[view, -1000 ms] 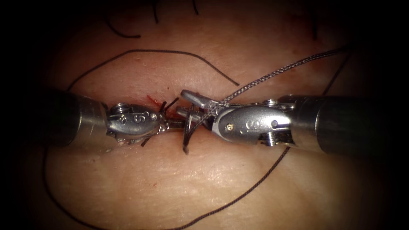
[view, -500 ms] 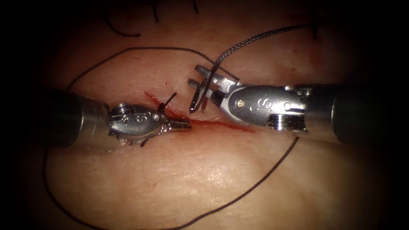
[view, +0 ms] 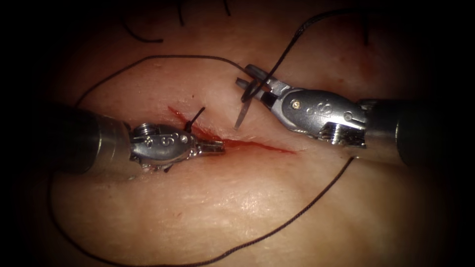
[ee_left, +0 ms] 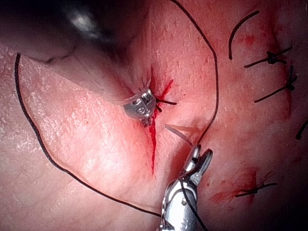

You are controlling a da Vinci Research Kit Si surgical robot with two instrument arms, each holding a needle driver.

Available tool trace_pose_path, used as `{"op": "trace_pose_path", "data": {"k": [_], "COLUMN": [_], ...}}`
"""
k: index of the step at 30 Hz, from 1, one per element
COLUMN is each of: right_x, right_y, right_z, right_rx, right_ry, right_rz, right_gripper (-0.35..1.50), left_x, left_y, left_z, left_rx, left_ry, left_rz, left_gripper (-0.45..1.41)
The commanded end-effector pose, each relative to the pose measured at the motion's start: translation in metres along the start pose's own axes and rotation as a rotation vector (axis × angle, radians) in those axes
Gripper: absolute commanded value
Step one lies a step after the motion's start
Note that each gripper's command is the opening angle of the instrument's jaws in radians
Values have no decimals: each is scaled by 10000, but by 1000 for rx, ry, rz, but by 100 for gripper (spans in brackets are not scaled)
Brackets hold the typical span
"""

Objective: Wound Closure
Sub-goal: Push the needle through the tissue using the right gripper

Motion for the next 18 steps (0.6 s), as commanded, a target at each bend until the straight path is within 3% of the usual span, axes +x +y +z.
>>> {"op": "trace_pose_path", "data": {"k": [1,18], "right_x": [-3,-1], "right_y": [-4,1], "right_z": [8,8], "right_rx": [0,11], "right_ry": [1,9], "right_rz": [0,3], "right_gripper": [-35,-35], "left_x": [-5,-37], "left_y": [6,22], "left_z": [10,32], "left_rx": [-5,-63], "left_ry": [-2,-62], "left_rz": [1,-25], "left_gripper": [-6,-6]}}
